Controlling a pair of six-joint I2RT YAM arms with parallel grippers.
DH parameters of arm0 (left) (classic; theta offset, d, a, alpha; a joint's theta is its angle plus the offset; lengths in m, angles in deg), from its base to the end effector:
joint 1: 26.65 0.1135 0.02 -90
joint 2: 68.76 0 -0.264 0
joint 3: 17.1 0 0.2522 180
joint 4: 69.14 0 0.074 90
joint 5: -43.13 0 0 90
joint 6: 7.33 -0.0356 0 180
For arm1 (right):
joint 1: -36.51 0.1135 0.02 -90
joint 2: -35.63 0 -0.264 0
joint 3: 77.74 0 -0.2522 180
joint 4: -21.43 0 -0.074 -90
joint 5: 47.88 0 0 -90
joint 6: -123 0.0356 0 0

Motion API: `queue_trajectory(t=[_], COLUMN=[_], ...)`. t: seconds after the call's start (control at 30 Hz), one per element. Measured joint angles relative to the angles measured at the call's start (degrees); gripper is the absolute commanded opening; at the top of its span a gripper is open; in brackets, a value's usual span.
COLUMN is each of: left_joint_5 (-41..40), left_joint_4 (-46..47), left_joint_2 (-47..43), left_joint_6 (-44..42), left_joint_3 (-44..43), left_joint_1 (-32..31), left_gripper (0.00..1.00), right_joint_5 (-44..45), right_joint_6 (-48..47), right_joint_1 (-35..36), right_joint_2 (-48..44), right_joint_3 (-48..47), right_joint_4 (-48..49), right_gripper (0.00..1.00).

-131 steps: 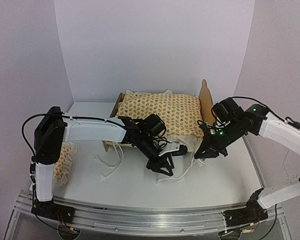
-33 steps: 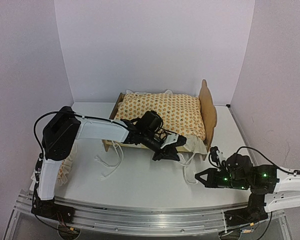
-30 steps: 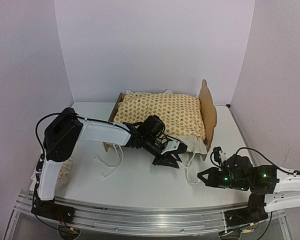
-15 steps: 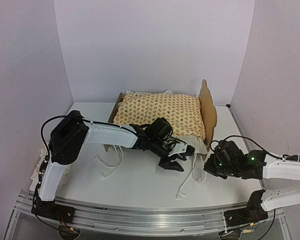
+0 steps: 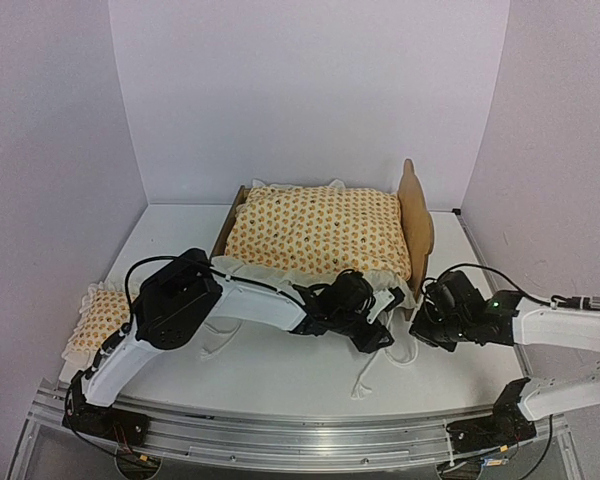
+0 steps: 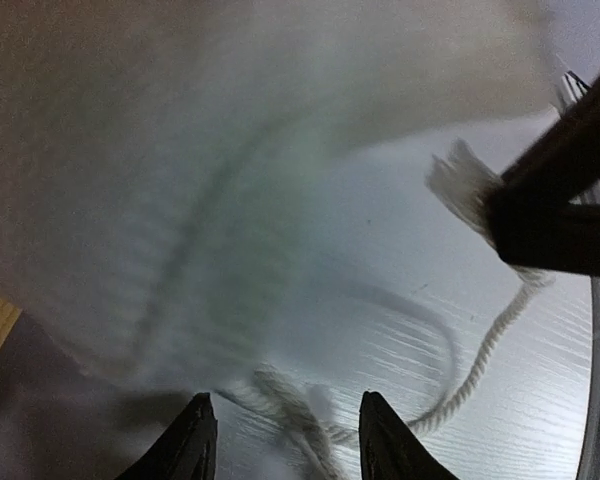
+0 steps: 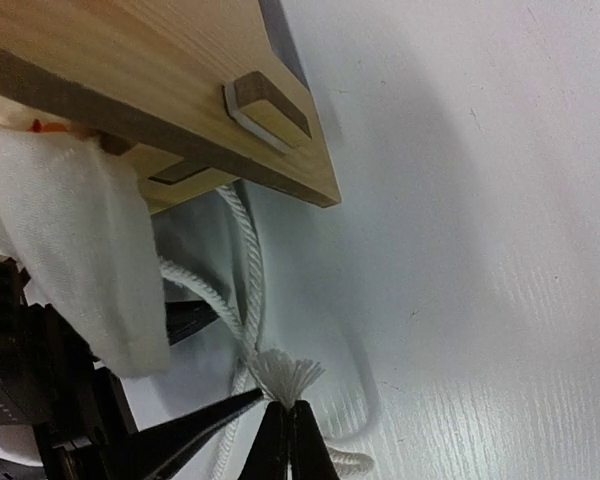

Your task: Set up the pet bed

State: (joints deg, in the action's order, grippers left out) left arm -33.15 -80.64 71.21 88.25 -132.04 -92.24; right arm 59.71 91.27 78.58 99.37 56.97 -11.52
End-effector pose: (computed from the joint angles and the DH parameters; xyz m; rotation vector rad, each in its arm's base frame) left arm 0.2146 -0.4933 0.1120 1.2998 1.9658 -0.9197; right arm 0.1629 0.1326 0.1861 0.4769 2.4083 0.4163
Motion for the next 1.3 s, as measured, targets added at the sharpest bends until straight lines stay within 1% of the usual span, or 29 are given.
queue_trajectory(t=[0.13, 0.17, 0.23, 0.3, 0.37, 0.4, 0.63, 0.77, 0.9, 1.13, 1.23, 1.3], left_joint_5=[-3.4, -3.8, -4.5, -4.9, -4.9, -5.0, -5.3, -4.2, -2.7, 2.0, 4.0, 5.4], left_joint_4=[-0.2, -0.2, -0.1, 0.2, 0.8, 0.9, 0.0, -2.4, -5.6, -10.2, -10.6, -11.3], left_joint_2=[1.8, 1.9, 2.1, 2.3, 2.5, 2.6, 2.6, 1.8, -0.6, -6.7, -8.4, -9.0], left_joint_6=[3.0, 3.5, 4.3, 5.2, 5.4, 5.7, 4.9, 3.3, 1.5, 0.0, -0.6, -1.0], left_joint_3=[-2.0, -2.3, -2.9, -3.7, -4.2, -4.5, -4.6, -4.5, -4.0, -3.9, -3.9, -3.9], left_joint_1=[0.1, 0.1, 0.1, 0.1, 0.1, 0.1, 0.2, 0.7, 1.6, 2.8, 3.2, 3.6], left_gripper=[0.43, 0.41, 0.35, 0.21, 0.02, 0.01, 0.0, 0.0, 0.0, 0.0, 0.0, 0.0], right_joint_5=[-1.7, -2.2, -3.0, -3.6, -4.4, -4.9, -11.3, -16.4, -21.2, -29.5, -32.4, -32.8], right_joint_6=[-1.6, -1.9, -2.2, -2.6, -3.0, -3.5, -8.2, -12.4, -17.7, -26.5, -28.9, -30.0], right_joint_1=[-0.4, -0.5, -0.8, -1.3, -1.8, -2.2, -6.6, -9.8, -11.7, -12.4, -12.4, -12.1], right_joint_2=[2.7, 2.8, 2.9, 2.9, 2.9, 2.9, 4.0, 4.7, 7.6, 15.7, 16.2, 15.3], right_joint_3=[-0.5, -0.5, -0.5, -0.5, -0.5, -0.5, 0.1, 1.3, 1.2, -1.5, -2.1, -2.1], right_joint_4=[0.4, 0.6, 1.2, 2.0, 2.6, 3.0, 7.6, 10.7, 13.9, 18.2, 20.7, 22.2], right_gripper=[0.0, 0.0, 0.0, 0.0, 0.0, 0.0, 0.0, 0.0, 0.0, 0.0, 0.0, 0.0])
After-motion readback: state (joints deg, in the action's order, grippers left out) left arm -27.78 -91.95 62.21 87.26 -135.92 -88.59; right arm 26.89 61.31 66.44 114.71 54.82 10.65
